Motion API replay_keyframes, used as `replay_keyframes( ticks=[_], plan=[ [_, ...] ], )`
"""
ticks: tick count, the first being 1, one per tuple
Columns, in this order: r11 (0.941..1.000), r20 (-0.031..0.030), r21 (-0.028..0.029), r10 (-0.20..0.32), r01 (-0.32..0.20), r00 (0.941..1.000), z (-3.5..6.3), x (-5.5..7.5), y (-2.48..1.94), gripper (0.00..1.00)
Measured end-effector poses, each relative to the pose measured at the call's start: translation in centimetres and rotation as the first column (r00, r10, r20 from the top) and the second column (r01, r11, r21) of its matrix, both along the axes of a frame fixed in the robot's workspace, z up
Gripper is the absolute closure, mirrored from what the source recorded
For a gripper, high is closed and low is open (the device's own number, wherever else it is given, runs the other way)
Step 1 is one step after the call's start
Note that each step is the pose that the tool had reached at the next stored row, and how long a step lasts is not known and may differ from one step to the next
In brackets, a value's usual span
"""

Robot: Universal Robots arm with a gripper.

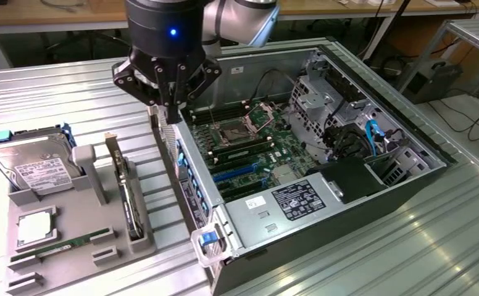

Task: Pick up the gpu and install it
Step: 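Reach for the gpu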

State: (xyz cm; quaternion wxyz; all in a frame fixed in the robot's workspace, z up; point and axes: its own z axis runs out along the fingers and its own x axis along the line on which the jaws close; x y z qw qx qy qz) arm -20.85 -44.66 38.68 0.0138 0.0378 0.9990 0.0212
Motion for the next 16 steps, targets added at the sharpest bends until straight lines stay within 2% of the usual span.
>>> replay_keyframes(
  ticks=[4, 7, 12, 16],
  plan=[
    [1.0, 0.0001, 0.0001, 0.0, 0.0, 1.0, -0.57, -1.7, -0.83, 0.87],
    [1.0, 0.0, -0.0002, 0.0, 0.0, 1.0, -0.91, -3.2, -1.2, 0.87],
    [1.0, 0.0001, -0.0014, 0.0, 0.0, 1.0, -1.4, -5.5, -1.63, 0.87],
    [1.0, 0.0, -0.0067, 0.0, 0.0, 1.0, -1.84, -7.9, -1.8, 0.87]
  ],
)
